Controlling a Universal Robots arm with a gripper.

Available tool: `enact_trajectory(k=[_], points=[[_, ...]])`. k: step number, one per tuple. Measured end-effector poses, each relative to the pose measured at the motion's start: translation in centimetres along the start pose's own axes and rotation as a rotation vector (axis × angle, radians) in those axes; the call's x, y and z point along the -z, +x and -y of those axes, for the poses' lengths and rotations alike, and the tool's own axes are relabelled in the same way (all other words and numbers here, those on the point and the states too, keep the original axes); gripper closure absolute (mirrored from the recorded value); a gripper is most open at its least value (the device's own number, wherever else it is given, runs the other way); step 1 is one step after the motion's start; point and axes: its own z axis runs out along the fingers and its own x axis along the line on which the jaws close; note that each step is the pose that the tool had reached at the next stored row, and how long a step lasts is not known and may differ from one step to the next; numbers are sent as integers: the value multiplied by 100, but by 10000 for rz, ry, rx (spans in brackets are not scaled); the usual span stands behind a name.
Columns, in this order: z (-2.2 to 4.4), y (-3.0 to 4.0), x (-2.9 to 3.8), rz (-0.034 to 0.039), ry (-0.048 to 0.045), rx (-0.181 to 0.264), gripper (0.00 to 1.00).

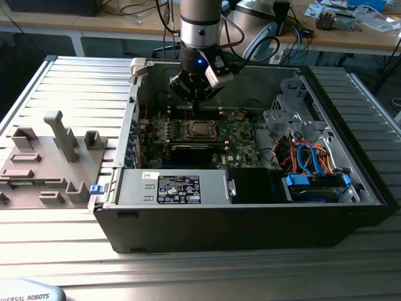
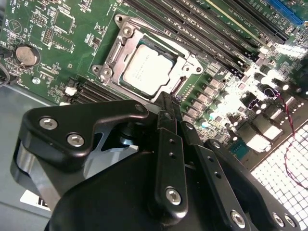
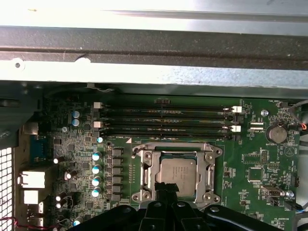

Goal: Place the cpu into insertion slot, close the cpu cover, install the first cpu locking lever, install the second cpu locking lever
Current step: 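Install the first cpu locking lever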

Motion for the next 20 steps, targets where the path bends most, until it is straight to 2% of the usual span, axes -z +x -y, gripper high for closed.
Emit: enact_trajectory(k=[5, 7, 20], points=[[0, 3, 0, -14, 9, -1, 89], [0, 3, 0, -113, 28, 4, 89], [-1, 36, 0, -117, 27, 4, 89]])
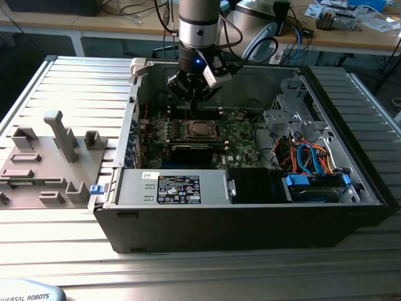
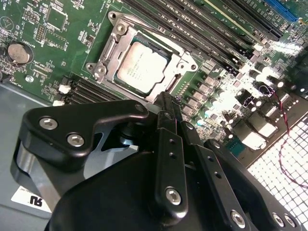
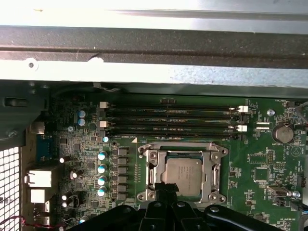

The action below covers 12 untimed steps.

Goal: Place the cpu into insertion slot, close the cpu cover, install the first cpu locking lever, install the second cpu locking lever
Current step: 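Install the first cpu locking lever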

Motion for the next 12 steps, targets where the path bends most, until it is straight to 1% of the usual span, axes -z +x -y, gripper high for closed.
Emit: enact_trajectory(k=[12], points=[[-1, 25, 0, 1, 0, -1, 89]])
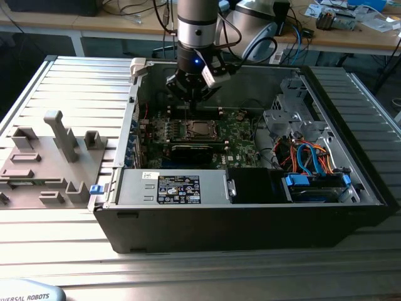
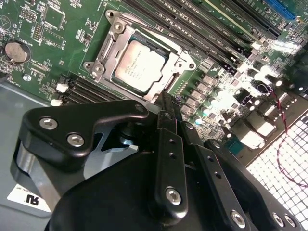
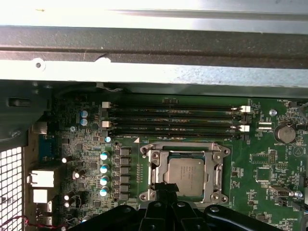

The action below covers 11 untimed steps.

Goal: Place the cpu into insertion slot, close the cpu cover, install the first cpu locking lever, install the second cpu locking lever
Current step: 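Install the first cpu locking lever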

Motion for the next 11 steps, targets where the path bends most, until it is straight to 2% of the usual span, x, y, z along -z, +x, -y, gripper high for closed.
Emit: enact_trajectory(k=[11], points=[[-1, 44, 0, 0, 0, 1, 89]])
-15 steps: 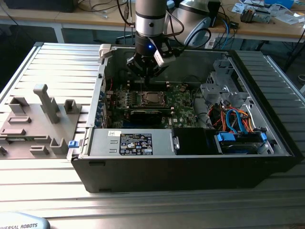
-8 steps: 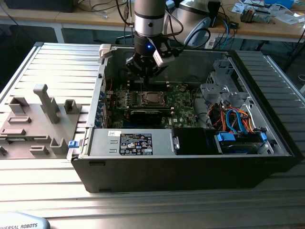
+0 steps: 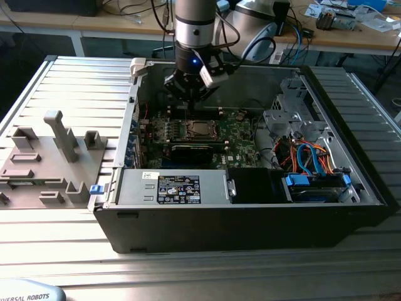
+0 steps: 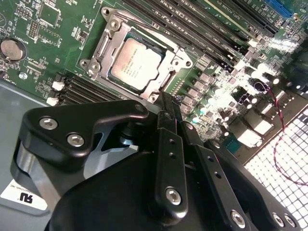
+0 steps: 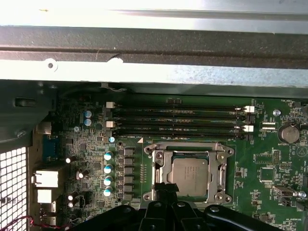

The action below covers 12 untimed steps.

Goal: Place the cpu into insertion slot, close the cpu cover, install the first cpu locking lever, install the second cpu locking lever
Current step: 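Install the first cpu locking lever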

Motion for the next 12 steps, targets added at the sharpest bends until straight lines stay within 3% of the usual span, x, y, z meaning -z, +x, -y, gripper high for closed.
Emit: enact_trajectory(k=[12], points=[[-1, 51, 0, 0, 0, 0, 89]])
